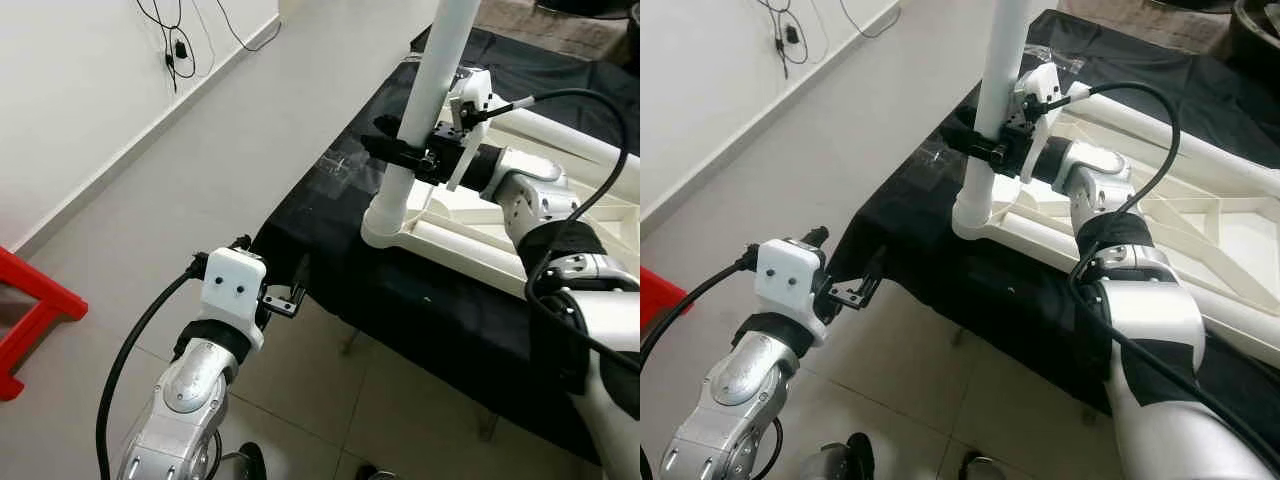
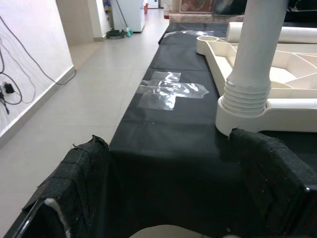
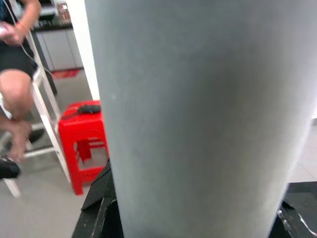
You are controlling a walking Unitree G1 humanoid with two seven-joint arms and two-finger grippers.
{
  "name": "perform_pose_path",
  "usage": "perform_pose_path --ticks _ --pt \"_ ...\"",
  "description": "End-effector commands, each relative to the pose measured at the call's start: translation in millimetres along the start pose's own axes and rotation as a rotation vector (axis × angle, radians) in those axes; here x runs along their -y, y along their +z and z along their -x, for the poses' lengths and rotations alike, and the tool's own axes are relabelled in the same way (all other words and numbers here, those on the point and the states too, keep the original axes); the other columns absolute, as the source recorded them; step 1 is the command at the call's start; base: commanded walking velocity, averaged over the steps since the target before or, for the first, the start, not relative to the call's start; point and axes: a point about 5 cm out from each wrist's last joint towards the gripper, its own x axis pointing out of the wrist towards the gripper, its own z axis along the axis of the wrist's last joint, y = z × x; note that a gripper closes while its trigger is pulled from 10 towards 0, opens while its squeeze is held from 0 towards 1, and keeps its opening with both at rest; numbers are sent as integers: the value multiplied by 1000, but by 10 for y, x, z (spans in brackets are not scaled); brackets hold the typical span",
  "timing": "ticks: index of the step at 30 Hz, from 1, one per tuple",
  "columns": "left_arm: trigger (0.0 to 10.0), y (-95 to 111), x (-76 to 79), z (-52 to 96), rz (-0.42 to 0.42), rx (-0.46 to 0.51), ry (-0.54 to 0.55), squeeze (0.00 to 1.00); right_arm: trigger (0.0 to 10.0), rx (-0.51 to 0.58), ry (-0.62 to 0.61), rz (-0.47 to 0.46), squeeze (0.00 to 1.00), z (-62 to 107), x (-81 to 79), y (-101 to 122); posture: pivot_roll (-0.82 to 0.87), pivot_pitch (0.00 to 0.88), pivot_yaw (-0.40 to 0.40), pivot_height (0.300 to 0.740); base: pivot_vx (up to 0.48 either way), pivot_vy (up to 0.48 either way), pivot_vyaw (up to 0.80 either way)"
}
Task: Building children table
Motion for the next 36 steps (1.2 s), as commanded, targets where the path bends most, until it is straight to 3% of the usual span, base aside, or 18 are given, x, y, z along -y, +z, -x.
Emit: perform_pose_path --ticks 1,9,20,22,31,36 --pt "10000 -25 10 41 -5 -20 4 0 10000 -7 39 -129 0 -33 -72 -223 64 268 -86 740 0 0 0" --pt "10000 -23 8 43 -7 -19 3 0 10000 -41 106 -92 0 -57 -143 -315 65 261 -88 740 0 0 0" --pt "10000 -26 11 41 -7 -18 1 0 10000 -94 81 -26 0 -33 -147 -389 64 253 -85 740 0 0 0" --pt "10000 -26 19 34 -7 -15 -3 0 10000 -133 -37 15 0 -58 -91 -390 62 247 -83 740 0 0 0" --pt "10000 -22 22 27 -7 -12 -3 0 10000 -158 -136 19 0 -74 -45 -400 60 247 -84 740 0 0 0" --pt "10000 -24 15 21 -9 -13 1 0 10000 -160 -304 55 0 -68 24 -414 59 252 -84 740 0 0 0"
